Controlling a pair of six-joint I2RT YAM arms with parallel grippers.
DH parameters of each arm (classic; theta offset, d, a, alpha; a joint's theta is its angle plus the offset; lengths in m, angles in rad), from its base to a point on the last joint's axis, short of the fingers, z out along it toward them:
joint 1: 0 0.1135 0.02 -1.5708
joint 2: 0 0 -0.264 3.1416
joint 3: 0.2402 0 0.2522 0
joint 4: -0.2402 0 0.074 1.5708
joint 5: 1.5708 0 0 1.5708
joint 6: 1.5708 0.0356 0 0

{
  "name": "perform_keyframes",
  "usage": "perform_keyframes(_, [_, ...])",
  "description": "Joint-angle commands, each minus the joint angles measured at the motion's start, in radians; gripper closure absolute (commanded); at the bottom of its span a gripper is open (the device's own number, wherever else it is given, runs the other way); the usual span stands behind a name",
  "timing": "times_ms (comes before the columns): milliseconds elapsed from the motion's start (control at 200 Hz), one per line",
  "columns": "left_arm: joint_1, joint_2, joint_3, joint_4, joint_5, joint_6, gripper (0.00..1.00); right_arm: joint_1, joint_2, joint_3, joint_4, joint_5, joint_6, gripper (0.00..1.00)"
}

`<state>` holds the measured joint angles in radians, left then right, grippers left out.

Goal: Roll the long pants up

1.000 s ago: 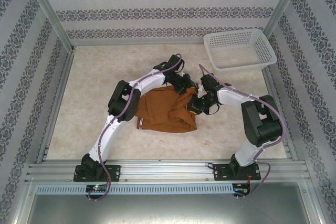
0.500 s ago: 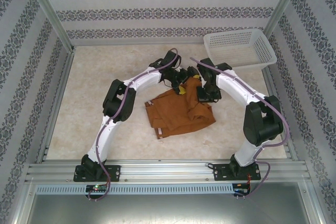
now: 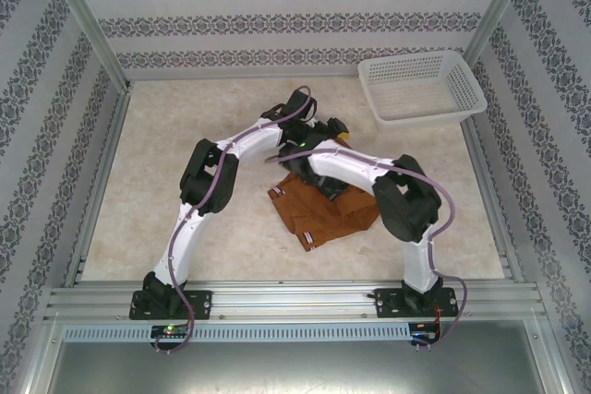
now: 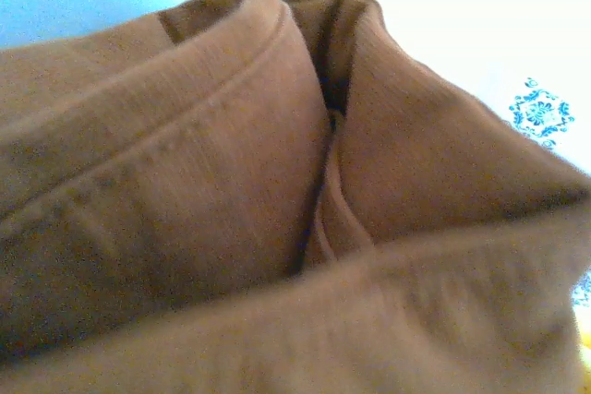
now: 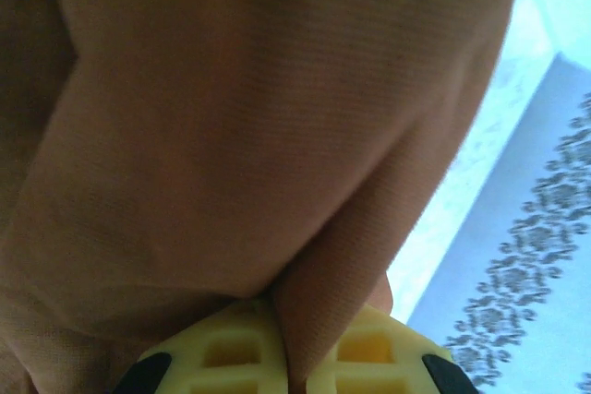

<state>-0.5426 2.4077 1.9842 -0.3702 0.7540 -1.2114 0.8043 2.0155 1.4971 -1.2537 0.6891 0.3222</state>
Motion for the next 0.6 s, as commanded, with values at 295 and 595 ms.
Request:
perform_keyframes(295, [0.004, -0.025, -0.013, 0.026, 0.012, 0.0, 0.03, 0.163, 0.057, -0.041, 0.08, -0.012, 0.056, 1.0])
perform_keyframes(595, [0.004, -0.028, -0.015, -0.004, 0.01, 0.02, 1.0, -0.022, -0.154, 0.039, 0.078, -0.366, 0.04, 0.18])
